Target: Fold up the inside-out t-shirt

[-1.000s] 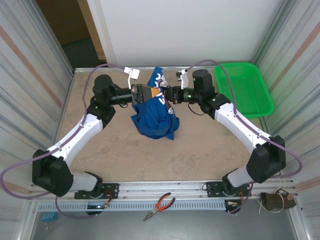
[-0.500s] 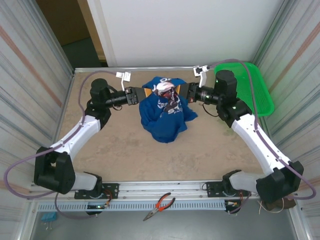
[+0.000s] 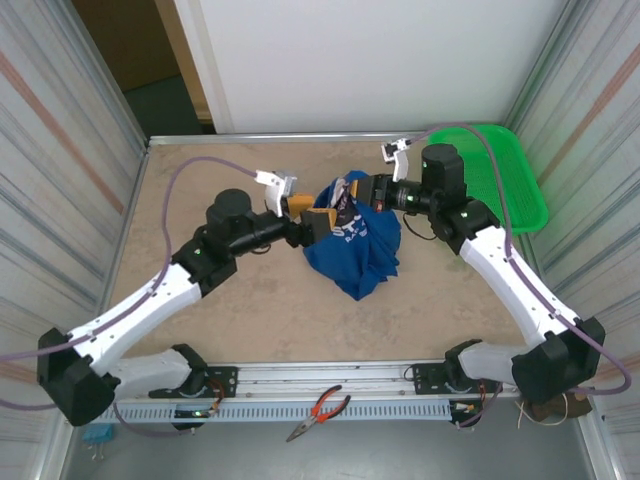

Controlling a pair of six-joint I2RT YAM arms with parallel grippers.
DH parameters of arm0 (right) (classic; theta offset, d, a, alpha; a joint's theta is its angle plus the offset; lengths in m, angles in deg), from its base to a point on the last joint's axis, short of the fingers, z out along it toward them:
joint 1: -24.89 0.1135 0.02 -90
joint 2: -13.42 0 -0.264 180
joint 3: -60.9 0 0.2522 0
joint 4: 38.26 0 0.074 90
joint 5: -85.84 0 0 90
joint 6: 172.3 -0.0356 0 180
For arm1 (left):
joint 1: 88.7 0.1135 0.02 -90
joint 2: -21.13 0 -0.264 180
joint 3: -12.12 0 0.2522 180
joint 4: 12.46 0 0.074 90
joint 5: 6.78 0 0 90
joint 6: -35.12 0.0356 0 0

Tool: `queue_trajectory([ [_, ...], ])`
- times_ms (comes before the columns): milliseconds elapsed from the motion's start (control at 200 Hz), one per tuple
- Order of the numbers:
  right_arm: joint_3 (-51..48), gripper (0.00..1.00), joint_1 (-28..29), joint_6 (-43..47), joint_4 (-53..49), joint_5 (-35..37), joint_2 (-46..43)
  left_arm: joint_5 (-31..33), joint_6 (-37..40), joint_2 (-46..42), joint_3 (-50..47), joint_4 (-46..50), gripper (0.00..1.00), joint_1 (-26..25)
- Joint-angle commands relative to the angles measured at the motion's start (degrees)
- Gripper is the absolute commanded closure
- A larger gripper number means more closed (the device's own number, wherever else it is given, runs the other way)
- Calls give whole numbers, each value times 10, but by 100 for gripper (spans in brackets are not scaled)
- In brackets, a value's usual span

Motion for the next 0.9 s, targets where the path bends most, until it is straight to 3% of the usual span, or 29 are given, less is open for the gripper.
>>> queue_trajectory([
  [0,18,100,5,9,-8,-2,-23,82,46,43,37,21,14,1],
  [165,8,100,5,12,-19,-4,-46,88,62,85,60,24,17,17],
  [356,4,100,5,10,-14,-10,-47,-24,69,125,59,-15,19,23],
  [396,2,100,3,10,-13,-14,-46,-47,66,137,61,-26,24,22],
  [421,0,100,1,10,-12,-17,-46,-59,65,145,65,-29,31,23],
  [546,-25,100,-29,6,-4,-32,-58,-100,51,166,92,-31,100,37],
  [701,-83,100,-81,3,2,-31,-69,-184,-24,127,102,-64,100,93],
  [897,-123,100,-99,19,13,40,-7,-303,-129,91,142,-90,100,126],
])
